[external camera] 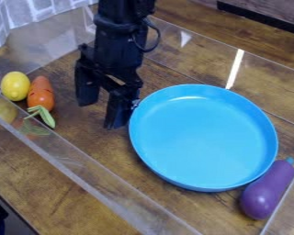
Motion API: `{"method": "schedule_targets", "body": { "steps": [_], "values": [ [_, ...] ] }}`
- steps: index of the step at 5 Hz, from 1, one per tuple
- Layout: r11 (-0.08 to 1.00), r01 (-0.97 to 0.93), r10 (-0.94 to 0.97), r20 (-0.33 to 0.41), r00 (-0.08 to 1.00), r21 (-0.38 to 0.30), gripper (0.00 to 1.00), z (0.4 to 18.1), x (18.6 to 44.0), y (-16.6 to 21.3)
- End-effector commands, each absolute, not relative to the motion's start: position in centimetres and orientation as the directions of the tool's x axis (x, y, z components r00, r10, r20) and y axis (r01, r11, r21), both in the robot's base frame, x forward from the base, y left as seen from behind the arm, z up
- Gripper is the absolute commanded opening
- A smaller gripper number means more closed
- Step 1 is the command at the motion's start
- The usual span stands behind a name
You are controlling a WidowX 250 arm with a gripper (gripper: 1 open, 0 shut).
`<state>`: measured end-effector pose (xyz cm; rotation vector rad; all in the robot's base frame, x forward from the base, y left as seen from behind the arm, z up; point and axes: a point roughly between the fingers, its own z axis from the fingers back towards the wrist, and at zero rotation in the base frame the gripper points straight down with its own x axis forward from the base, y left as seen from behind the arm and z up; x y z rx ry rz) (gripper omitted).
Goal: Put the lemon on the blue tray
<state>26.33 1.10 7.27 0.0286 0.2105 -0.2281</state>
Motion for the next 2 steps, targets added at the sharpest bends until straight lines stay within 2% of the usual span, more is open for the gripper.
{"method": "schedule_targets", "body": {
  "steps": [1,2],
  "values": [
    [0.977,0.211,-0.204,-0.194,0.960,0.016,1.00,7.58,26.48,1.96],
    [0.976,0.215,-0.207,-0.199,0.958,0.022,1.00,7.48,26.36,2.20]
  ]
}}
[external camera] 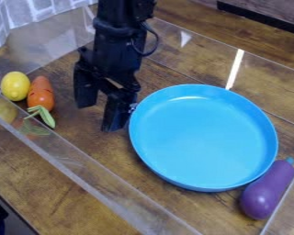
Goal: Put the lemon on the blue tray
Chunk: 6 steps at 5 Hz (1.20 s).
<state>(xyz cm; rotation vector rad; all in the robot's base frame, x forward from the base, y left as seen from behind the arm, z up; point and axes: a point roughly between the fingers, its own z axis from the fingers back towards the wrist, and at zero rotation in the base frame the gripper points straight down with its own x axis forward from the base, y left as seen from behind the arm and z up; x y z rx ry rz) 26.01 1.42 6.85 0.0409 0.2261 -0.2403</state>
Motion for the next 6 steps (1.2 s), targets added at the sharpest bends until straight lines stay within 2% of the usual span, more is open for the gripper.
{"method": "schedule_targets", "body": {
  "steps": [1,4,6],
  "values": [
    [0.975,0.221,-0.211,-0.204,0.956,0.026,1.00,7.4,26.2,2.4],
    [0.973,0.230,-0.218,-0.203,0.954,0.035,1.00,7.0,26.0,3.2],
    [0.974,0.221,-0.209,-0.192,0.959,0.047,1.00,7.5,25.7,4.1]
  ]
}}
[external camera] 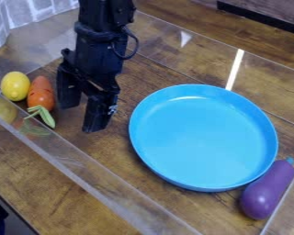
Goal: Put the lemon on the blue tray
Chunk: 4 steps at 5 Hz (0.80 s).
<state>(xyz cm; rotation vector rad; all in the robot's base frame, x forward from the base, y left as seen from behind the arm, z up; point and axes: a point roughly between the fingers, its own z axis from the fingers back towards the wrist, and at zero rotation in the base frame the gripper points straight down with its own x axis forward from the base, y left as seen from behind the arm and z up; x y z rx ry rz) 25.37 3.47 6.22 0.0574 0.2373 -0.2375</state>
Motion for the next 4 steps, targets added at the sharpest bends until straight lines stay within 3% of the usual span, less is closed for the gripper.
{"method": "schedule_targets", "body": {
  "steps": [1,4],
  "values": [
    [0.974,0.220,-0.208,-0.177,0.962,0.051,1.00,7.38,25.86,4.26],
    [0.972,0.225,-0.216,-0.120,0.969,0.067,1.00,7.14,26.74,4.76]
  ]
}}
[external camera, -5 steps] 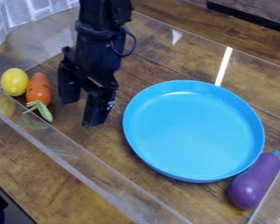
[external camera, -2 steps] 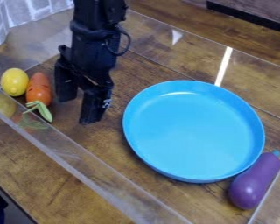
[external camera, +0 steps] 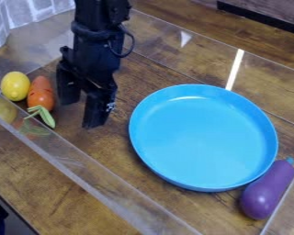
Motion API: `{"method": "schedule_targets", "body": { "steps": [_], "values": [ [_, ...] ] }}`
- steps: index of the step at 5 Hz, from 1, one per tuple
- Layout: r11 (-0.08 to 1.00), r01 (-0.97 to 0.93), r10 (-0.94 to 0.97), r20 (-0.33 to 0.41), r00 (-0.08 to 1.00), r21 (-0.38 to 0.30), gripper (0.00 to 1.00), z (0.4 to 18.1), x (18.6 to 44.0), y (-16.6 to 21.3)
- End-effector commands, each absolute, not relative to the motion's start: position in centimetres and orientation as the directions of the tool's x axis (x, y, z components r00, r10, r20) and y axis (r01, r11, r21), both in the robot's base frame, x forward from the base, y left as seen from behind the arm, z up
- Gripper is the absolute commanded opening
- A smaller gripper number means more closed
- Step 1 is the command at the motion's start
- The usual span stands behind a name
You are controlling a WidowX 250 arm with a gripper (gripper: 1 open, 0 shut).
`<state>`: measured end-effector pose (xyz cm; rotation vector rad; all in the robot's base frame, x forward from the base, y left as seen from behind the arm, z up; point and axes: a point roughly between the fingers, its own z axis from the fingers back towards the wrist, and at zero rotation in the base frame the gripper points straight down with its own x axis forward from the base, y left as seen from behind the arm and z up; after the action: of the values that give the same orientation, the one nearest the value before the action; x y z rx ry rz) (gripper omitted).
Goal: Put the lemon on the blue tray
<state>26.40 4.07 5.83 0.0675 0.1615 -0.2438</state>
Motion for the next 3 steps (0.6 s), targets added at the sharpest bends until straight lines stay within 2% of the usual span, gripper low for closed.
{"method": "schedule_targets", "body": {
  "steps": [1,3],
  "values": [
    [0.971,0.228,-0.220,-0.102,0.970,0.074,1.00,7.17,26.97,5.00],
    [0.971,0.223,-0.218,-0.070,0.973,0.085,1.00,7.24,27.25,5.47]
  ]
}}
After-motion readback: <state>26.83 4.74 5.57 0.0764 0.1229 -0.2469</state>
